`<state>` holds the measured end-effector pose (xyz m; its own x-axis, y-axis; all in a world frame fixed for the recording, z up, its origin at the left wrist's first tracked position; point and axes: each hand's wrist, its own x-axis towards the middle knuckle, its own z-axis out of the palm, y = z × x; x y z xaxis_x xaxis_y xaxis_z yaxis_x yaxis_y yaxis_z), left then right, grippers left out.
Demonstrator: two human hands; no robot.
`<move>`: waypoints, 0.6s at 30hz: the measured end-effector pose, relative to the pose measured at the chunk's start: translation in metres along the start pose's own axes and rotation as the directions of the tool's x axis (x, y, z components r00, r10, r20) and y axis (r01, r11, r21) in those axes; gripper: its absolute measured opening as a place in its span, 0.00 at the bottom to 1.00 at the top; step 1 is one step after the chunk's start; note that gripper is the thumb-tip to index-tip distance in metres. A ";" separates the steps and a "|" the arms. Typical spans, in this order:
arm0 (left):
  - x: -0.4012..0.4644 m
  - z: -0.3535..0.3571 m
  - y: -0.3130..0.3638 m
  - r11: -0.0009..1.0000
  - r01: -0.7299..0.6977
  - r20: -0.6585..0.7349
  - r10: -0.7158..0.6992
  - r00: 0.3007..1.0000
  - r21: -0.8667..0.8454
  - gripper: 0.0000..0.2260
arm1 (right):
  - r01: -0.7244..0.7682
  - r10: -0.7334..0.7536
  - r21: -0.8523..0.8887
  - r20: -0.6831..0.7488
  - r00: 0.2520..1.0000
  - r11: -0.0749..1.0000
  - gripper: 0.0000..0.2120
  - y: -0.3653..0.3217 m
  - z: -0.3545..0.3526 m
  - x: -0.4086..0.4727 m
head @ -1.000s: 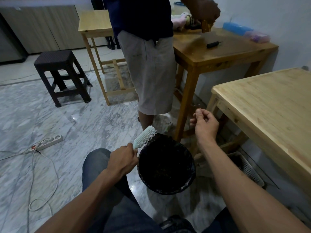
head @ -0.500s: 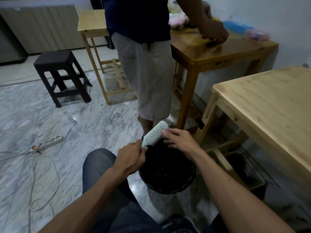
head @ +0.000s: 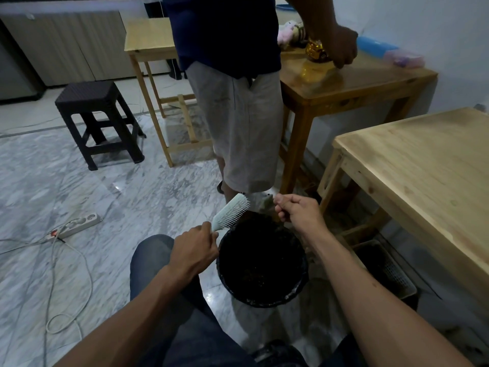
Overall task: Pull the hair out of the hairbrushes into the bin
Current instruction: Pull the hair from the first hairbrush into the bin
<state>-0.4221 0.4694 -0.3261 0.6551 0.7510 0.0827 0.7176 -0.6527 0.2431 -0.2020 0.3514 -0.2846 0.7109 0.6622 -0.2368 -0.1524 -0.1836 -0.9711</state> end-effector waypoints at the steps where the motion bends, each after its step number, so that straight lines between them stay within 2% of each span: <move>1: -0.001 0.000 -0.001 1.000 0.001 -0.015 0.000 1.000 0.007 0.11 | -0.010 0.010 -0.020 -0.007 1.000 1.000 0.11 -0.001 -0.002 0.000; 3: 0.000 0.000 0.001 1.000 -0.013 -0.043 0.013 0.999 0.007 0.12 | -0.048 0.047 -0.114 -0.006 0.999 0.992 0.16 0.000 -0.002 -0.003; 6: 0.001 -0.001 0.007 0.998 -0.062 -0.060 0.062 0.996 0.005 0.11 | -0.040 0.054 -0.389 0.027 0.998 0.920 0.27 0.006 0.006 -0.009; 9: -0.001 -0.001 0.013 0.990 -0.136 -0.103 0.137 0.985 0.024 0.10 | 0.046 -0.013 -0.399 0.085 0.996 0.916 0.21 0.010 0.016 -0.011; 14: -0.001 -0.002 0.020 0.977 -0.185 -0.142 0.199 0.970 0.106 0.10 | 0.207 -0.246 -0.376 -0.057 0.968 0.903 0.10 0.009 0.026 -0.011; 18: -0.004 0.000 0.028 0.972 -0.199 -0.149 0.217 0.965 0.127 0.12 | 0.226 -0.300 -0.435 -0.109 0.948 0.872 0.07 0.010 0.029 -0.012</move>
<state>-0.4051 0.4483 -0.3202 0.7524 0.5977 0.2768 0.5969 -0.7964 0.0972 -0.2314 0.3626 -0.2925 0.7945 0.6032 0.0704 0.3266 -0.3267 -0.8869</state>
